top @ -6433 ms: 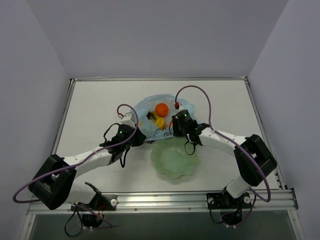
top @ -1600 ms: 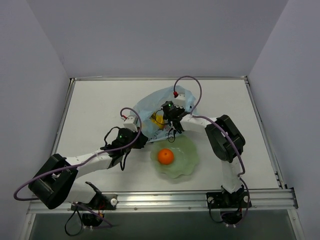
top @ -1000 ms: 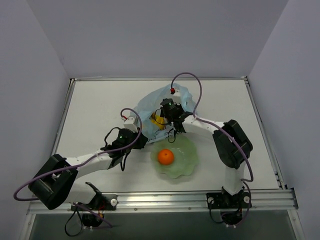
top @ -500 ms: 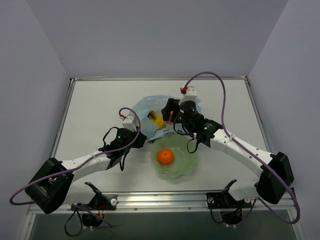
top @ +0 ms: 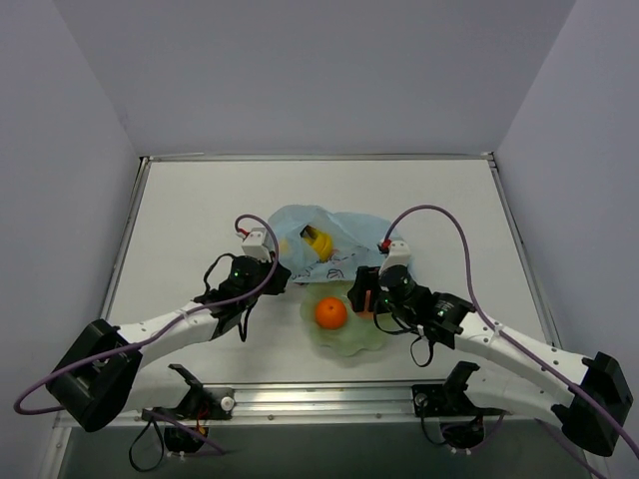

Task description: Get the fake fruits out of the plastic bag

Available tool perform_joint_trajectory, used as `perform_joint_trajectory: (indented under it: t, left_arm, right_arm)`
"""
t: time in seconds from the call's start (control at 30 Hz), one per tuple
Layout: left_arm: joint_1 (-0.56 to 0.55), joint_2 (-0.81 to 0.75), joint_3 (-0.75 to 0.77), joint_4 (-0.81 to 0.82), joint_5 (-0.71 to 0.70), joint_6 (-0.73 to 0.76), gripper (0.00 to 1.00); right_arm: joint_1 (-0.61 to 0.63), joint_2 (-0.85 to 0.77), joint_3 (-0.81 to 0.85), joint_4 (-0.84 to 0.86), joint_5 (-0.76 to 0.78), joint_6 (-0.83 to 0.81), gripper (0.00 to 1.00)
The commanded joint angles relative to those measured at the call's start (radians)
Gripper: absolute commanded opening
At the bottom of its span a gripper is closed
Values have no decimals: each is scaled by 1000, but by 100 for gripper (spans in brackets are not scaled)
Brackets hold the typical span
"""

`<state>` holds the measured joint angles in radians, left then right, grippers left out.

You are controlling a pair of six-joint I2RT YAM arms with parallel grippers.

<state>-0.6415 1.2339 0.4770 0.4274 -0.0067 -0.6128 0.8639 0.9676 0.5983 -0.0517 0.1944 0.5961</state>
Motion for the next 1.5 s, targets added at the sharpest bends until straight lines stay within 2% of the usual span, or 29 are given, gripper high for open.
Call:
perform_joint_trajectory:
  t: [0.0, 0.13, 0.23, 0.33, 0.37, 0.43, 0.5, 0.53, 0.63, 0.67, 0.73, 0.77, 0.87, 0.9, 1.0, 1.1, 1.13, 1.17, 1.27, 1.37, 1.47]
  left_arm:
    - [-3, -31, 26, 4, -24, 10, 2]
    - [-3, -21, 31, 8, -15, 8, 2]
    - [-3, -21, 29, 10, -16, 8, 2]
    - [-3, -17, 26, 14, -16, 8, 2]
    - [-3, -10, 26, 16, -16, 8, 2]
    - [-3, -4, 28, 19, -15, 8, 2]
    - [-4, 2, 28, 20, -13, 8, 2]
    - [-4, 3, 28, 22, -12, 8, 2]
    - [-4, -17, 19, 19, -24, 10, 2]
    - [-4, -31, 14, 17, -29, 10, 2]
    - [-4, -45, 6, 16, -38, 12, 2]
    - [-4, -56, 0, 19, -41, 12, 2]
    - [-4, -60, -15, 34, -27, -21, 2]
    - [-4, -63, -14, 30, -18, -30, 2]
    - [-6, -102, 3, -22, -7, -47, 13]
    - [-9, -189, 37, -159, -36, -51, 48]
    - [-9, -218, 41, -223, -39, -54, 63]
    - [-12, -287, 44, -249, -41, -62, 67]
    - [-35, -416, 58, -373, -75, -77, 74]
    - [-63, -480, 80, -512, -108, -103, 76]
    - [-93, -455, 132, -605, -131, -114, 80]
  right_arm:
    - [6, -35, 3, -5, 13, 15, 41]
    - [17, -53, 27, -4, -30, -38, 41]
    - [17, -15, 29, -32, -49, -56, 47]
    - [20, 22, 34, -68, -21, -48, 66]
    - [21, 19, 41, -71, -6, -47, 76]
    - [23, -15, 82, -71, 0, -58, 82]
    - [23, -32, 133, -70, -1, -81, 84]
    - [24, -27, 159, -69, -12, -88, 83]
    - [24, 25, 259, -39, -75, -119, 72]
    - [24, 42, 277, -15, -94, -125, 60]
    - [24, 109, 282, 86, -122, -124, 49]
    - [26, 135, 284, 113, -116, -124, 36]
    - [24, 250, 296, 212, -70, -128, 20]
    - [23, 297, 307, 236, -67, -136, 19]
    - [11, 364, 317, 305, -1, -167, 13]
    - [-25, 405, 324, 334, 13, -167, 12]
    - [-35, 410, 313, 342, 11, -160, 12]
    - [-45, 411, 307, 352, -7, -157, 12]
    - [-81, 428, 293, 389, -10, -148, 12]
    - [-106, 476, 296, 401, -41, -147, 13]
    - [-114, 497, 287, 417, -62, -139, 13]
